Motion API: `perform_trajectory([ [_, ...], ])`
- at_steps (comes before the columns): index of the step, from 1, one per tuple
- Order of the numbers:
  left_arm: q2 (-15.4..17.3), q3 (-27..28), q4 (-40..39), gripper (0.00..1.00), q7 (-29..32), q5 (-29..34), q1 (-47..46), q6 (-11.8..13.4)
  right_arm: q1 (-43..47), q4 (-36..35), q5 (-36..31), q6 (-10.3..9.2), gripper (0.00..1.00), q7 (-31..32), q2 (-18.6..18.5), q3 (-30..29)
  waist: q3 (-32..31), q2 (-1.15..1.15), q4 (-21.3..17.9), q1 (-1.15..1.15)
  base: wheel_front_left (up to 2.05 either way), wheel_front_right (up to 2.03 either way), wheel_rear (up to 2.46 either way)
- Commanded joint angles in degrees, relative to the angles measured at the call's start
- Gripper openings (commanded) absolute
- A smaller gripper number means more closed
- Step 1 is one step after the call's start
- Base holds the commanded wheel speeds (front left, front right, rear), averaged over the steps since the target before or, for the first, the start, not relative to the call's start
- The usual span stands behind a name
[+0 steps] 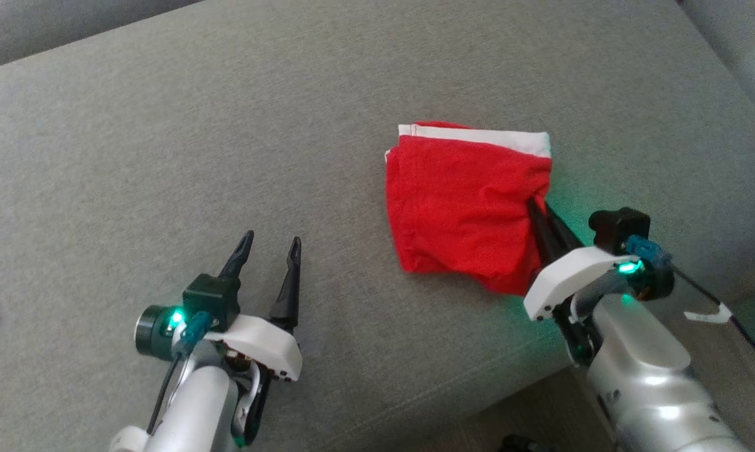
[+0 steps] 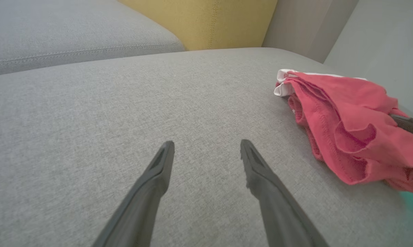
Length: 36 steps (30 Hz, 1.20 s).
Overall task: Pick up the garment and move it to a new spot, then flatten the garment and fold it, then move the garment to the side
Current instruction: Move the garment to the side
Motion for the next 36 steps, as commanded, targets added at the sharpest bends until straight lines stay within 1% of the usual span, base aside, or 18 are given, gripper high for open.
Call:
perform_trajectory([
  [1, 0.6, 1.3, -1.9, 1.00, -0.3, 0.6, -1.0, -0.4, -2.4, -1.1, -1.3, 0.37, 0.00, -0.7, 0.6, 0.0, 0.5, 0.00, 0.7, 0.00, 0.00, 0.00, 0.00],
  [4, 0.6, 0.6, -2.2, 1.00, -0.3, 1.2, -1.1, -1.0, -5.2, 0.0, -4.8, 0.37, 0.00, -0.7, -0.3, -2.6, 1.6, 0.00, 2.3, 0.00, 0.00, 0.00, 0.00],
  [7, 0.6, 0.1, -2.4, 1.00, -0.3, 1.7, -1.5, -1.4, -8.9, 1.2, -8.0, 0.37, 0.00, -0.3, -2.3, -5.6, 2.8, 0.00, 4.3, 0.00, 0.00, 0.00, 0.00],
  [10, 0.6, -0.2, -2.8, 1.00, -0.3, 2.1, -2.0, -1.7, -12.8, 2.6, -11.2, 0.37, 0.00, 0.8, -5.4, -9.0, 4.2, 0.00, 6.5, 0.00, 0.00, 0.00, 0.00],
  [16, 0.6, 0.3, -3.5, 1.00, -0.3, 2.8, -2.9, -2.2, -18.5, 5.5, -16.5, 0.37, 0.00, 3.2, -13.0, -17.0, 6.3, 0.00, 10.2, 0.00, 0.00, 0.00, 0.00],
  [17, 0.6, 0.6, -3.6, 1.00, -0.3, 2.9, -3.0, -2.3, -19.6, 6.3, -18.2, 0.37, 0.00, 4.0, -15.1, -19.8, 6.8, 0.00, 11.0, 0.00, 0.00, 0.00, 0.00],
  [19, 0.6, 0.9, -3.8, 1.00, -0.3, 3.0, -3.2, -2.4, -20.5, 6.9, -19.6, 0.37, 0.00, 4.6, -16.6, -22.5, 7.2, 0.00, 11.5, 0.00, 0.00, 0.00, 0.00],
  [25, 0.6, 1.8, -4.2, 1.00, -0.3, 3.1, -3.1, -2.5, -22.2, 7.2, -23.5, 0.37, 0.00, 5.2, -18.7, -28.5, 7.8, 0.00, 11.9, 0.00, 0.00, 0.00, 0.00],
  [33, 0.6, 2.5, -4.2, 1.00, -0.3, 3.2, -3.1, -2.6, -22.9, 6.3, -27.3, 0.37, 0.00, 5.5, -18.7, -33.2, 8.1, 0.00, 11.9, 0.00, 0.00, 0.00, 0.00],
  [34, 0.6, 2.6, -4.1, 1.00, -0.3, 3.3, -3.2, -2.6, -22.9, 6.2, -27.6, 0.37, 0.22, 5.4, -18.8, -34.0, 8.1, 0.00, 12.0, 0.00, 0.00, 0.00, 0.00],
  [35, 0.6, 2.7, -4.0, 1.00, -0.3, 3.3, -3.2, -2.6, -23.0, 6.1, -28.0, 0.37, 0.51, 5.1, -18.7, -34.6, 8.2, 0.00, 12.1, 0.00, 0.00, 0.00, 0.00],
  [36, 0.6, 2.8, -3.8, 1.00, -0.3, 3.3, -3.2, -2.6, -23.0, 5.9, -28.3, 0.37, 1.00, 4.8, -18.5, -35.1, 8.2, 0.00, 12.1, 0.00, 0.00, 0.00, 0.00],
])
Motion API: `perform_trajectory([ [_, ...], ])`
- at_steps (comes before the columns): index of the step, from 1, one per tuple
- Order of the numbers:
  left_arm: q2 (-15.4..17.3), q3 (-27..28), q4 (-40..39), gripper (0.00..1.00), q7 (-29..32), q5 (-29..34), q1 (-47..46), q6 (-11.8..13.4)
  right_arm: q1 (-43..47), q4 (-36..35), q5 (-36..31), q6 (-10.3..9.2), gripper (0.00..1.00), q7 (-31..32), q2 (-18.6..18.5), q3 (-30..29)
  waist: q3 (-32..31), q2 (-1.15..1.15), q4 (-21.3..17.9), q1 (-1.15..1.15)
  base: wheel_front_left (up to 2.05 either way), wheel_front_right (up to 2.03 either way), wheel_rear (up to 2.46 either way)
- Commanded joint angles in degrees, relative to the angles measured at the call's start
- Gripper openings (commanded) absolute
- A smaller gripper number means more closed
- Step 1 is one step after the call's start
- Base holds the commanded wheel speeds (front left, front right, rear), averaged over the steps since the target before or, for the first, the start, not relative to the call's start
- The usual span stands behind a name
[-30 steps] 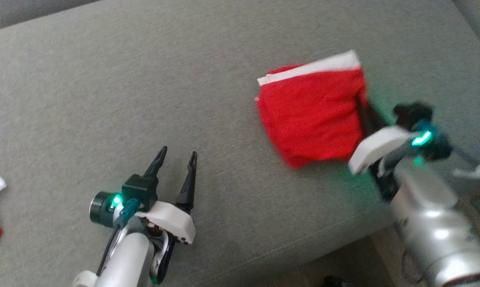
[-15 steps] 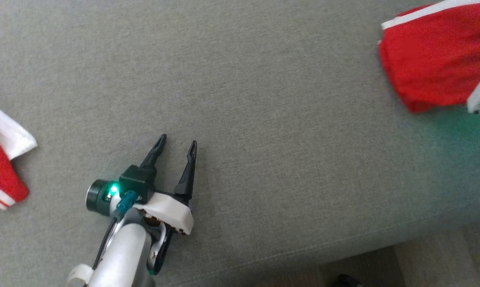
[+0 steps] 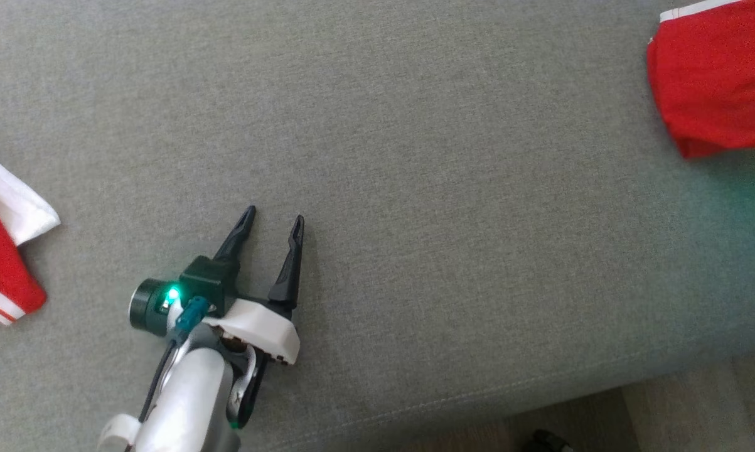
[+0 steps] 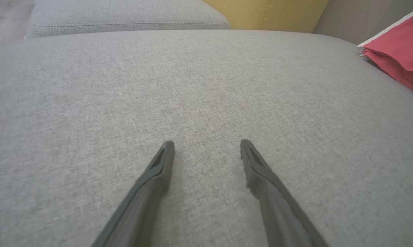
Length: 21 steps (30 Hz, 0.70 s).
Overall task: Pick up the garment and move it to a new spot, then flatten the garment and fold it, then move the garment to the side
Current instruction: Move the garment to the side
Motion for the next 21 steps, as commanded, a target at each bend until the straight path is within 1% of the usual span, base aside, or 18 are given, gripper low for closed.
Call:
perform_trajectory([
  [1, 0.5, 2.2, -1.2, 1.00, -0.3, 0.3, -1.4, -0.1, -1.8, -2.2, -0.5, 0.37, 1.00, -0.7, -0.9, 0.1, -0.1, 0.00, 0.1, 0.00, 0.00, 0.00, 0.00],
  [7, 0.5, 2.7, -1.1, 1.00, -0.3, -0.1, -1.2, 0.5, -2.4, -5.2, -3.0, 0.37, 1.00, -3.9, 0.4, -1.1, -0.8, 0.00, 0.7, 0.00, 0.00, 0.00, 0.00],
  [10, 0.5, 3.1, -1.2, 1.00, -0.3, -0.6, -0.8, 1.3, -2.2, -7.8, -3.2, 0.37, 1.00, -5.2, 3.3, 0.1, -1.9, 0.00, 1.4, 0.00, 0.00, 0.00, 0.00],
  [16, 0.5, 4.4, -1.4, 1.00, -0.3, -1.4, 0.2, 3.5, 1.0, -13.8, 0.3, 0.37, 1.00, -6.1, 10.2, 6.2, -4.4, 0.00, 3.7, 0.00, 0.00, 0.00, 0.00],
  [21, 0.5, 6.1, -1.6, 1.00, -0.3, -2.0, 1.0, 5.2, 7.9, -20.1, 5.4, 0.37, 1.00, -6.1, 14.5, 12.1, -6.7, 0.00, 6.6, 0.00, 0.00, 0.00, 0.00],
])
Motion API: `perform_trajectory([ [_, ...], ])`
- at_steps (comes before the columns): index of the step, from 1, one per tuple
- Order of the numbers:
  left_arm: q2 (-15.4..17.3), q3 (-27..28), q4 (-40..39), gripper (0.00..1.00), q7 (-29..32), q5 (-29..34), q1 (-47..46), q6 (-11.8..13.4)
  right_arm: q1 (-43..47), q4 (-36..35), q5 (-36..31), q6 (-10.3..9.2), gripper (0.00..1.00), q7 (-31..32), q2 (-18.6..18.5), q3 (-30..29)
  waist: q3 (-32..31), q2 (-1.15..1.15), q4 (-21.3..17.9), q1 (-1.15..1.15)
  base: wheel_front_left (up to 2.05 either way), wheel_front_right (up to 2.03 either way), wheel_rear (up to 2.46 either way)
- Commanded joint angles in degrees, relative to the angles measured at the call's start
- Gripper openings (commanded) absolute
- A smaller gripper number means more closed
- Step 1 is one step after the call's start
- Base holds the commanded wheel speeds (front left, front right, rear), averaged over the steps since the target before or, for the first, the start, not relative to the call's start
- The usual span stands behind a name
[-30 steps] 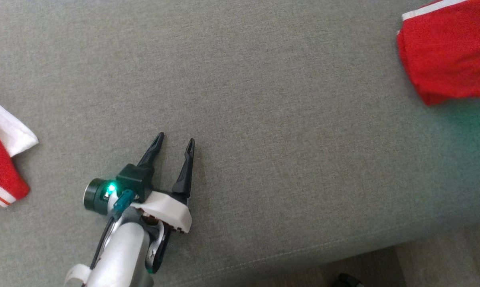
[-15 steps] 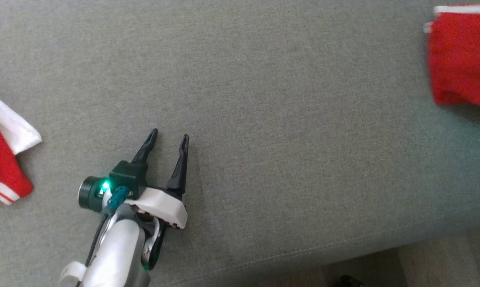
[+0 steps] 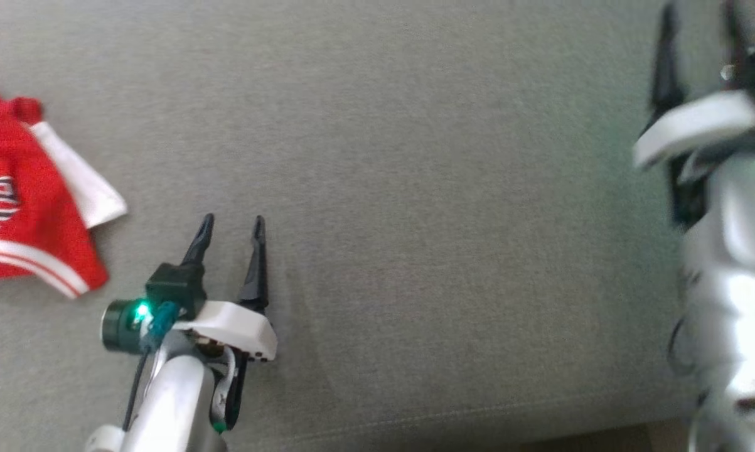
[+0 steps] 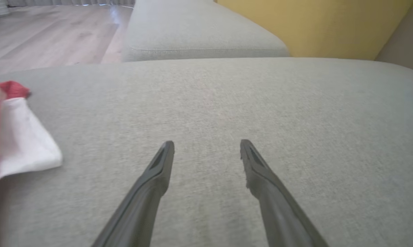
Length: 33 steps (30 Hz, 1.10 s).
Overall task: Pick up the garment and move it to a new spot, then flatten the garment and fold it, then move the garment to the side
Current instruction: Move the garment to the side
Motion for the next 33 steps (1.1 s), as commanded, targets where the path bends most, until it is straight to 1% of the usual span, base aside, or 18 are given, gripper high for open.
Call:
perform_trajectory([
  [1, 0.5, 2.4, -1.7, 1.00, -0.3, -0.5, -0.2, 0.7, 1.7, -2.4, 0.9, 0.37, 1.00, -0.5, 0.8, 2.2, -1.6, 0.00, 1.8, 0.00, 0.00, 0.00, 0.00],
  [6, 0.5, 4.1, -1.4, 1.00, -0.3, -1.0, 1.2, 2.0, 9.6, -5.6, 5.0, 0.37, 1.00, -0.5, 2.7, 5.7, -3.7, 0.00, 4.5, 0.00, 0.00, 0.00, 0.00],
  [14, 0.5, 5.9, -0.5, 1.00, -0.3, -1.0, 3.3, 3.2, 18.7, -7.8, 8.2, 0.37, 1.00, -0.5, 3.7, 7.1, -7.4, 0.00, 7.6, 0.00, 0.00, 0.00, 0.00],
  [22, 0.5, 6.6, 0.3, 1.00, -0.3, -0.6, 5.5, 3.2, 24.0, -9.2, 11.9, 0.37, 1.00, -0.5, 3.8, 10.0, -11.0, 0.00, 8.6, 0.00, 0.00, 0.00, 0.00],
  [33, 0.5, 6.9, 0.5, 1.00, -0.3, -1.1, 9.4, 3.6, 28.7, -9.7, 15.9, 0.37, 1.00, -0.5, 3.8, 12.0, -14.8, 0.00, 7.9, 0.00, 0.00, 0.00, 0.00],
])
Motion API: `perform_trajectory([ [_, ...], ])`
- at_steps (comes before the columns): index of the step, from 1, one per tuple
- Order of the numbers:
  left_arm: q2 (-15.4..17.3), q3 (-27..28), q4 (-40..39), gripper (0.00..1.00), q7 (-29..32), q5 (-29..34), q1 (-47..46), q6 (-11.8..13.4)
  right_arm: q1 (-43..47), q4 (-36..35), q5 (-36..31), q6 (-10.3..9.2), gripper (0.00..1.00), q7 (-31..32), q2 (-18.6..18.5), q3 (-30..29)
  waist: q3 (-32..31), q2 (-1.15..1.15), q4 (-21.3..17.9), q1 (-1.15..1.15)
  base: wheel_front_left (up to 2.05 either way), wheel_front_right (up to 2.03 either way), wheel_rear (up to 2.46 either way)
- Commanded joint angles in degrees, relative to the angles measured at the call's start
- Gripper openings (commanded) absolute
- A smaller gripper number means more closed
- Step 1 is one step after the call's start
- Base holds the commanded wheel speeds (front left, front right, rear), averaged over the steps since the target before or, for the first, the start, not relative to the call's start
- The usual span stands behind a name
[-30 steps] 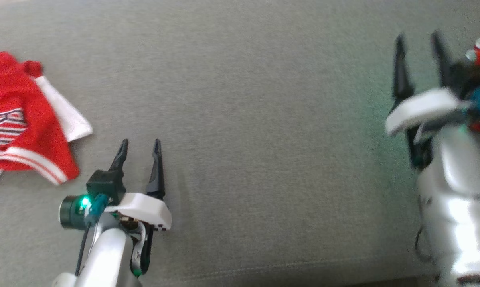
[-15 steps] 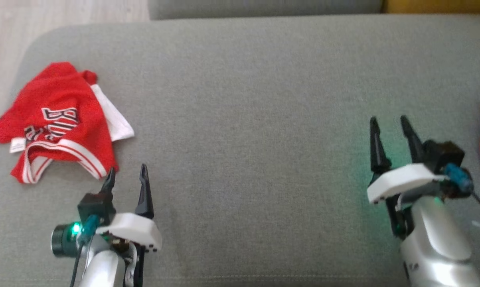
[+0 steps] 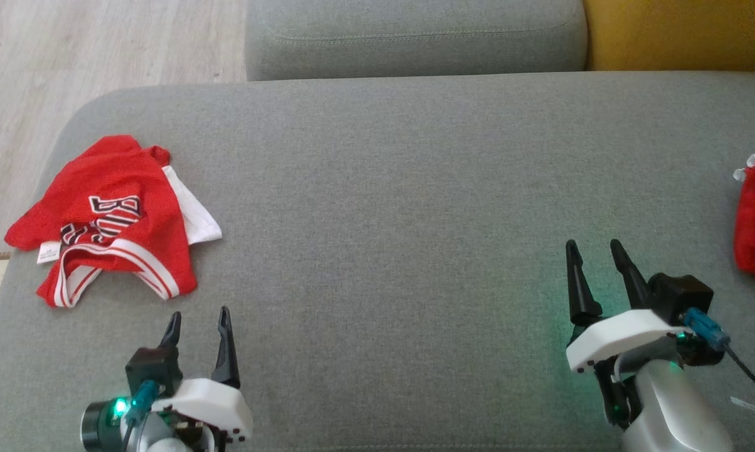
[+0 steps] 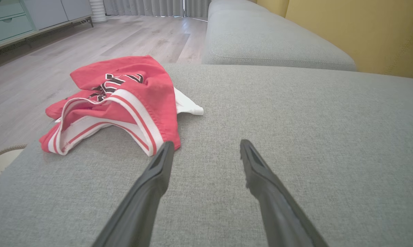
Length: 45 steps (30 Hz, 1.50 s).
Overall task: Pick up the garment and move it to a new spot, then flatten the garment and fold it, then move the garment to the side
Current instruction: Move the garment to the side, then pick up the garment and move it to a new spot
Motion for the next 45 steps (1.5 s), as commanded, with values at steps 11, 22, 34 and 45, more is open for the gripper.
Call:
perform_trajectory([
  [11, 0.5, 2.1, -2.1, 1.00, -0.3, -0.6, -1.3, 0.2, -1.1, -2.3, 0.2, 0.37, 1.00, -0.5, 0.3, 2.3, 0.9, 0.00, 1.0, 0.00, 0.00, 0.00, 0.00],
  [22, 0.5, 2.8, -1.9, 1.00, -0.3, -0.8, -2.7, 0.4, -1.5, -2.6, 1.7, 0.37, 1.00, -0.5, 0.3, 4.8, 2.6, 0.00, 13.8, 0.00, 0.00, 0.00, 0.00],
  [34, 0.5, 5.5, -2.0, 1.00, -0.3, -2.7, -1.1, 0.7, -2.7, -1.7, 1.7, 0.37, 1.00, -0.5, 0.3, 7.8, 3.4, 0.00, 23.5, 0.00, 0.00, 0.00, 0.00],
  [45, 0.5, 9.1, 0.6, 1.00, -0.3, -5.1, -2.9, -3.0, -5.0, -1.5, 2.0, 0.37, 1.00, -0.5, 0.3, 10.3, 6.3, 0.00, 22.6, 0.00, 0.00, 0.00, 0.00],
])
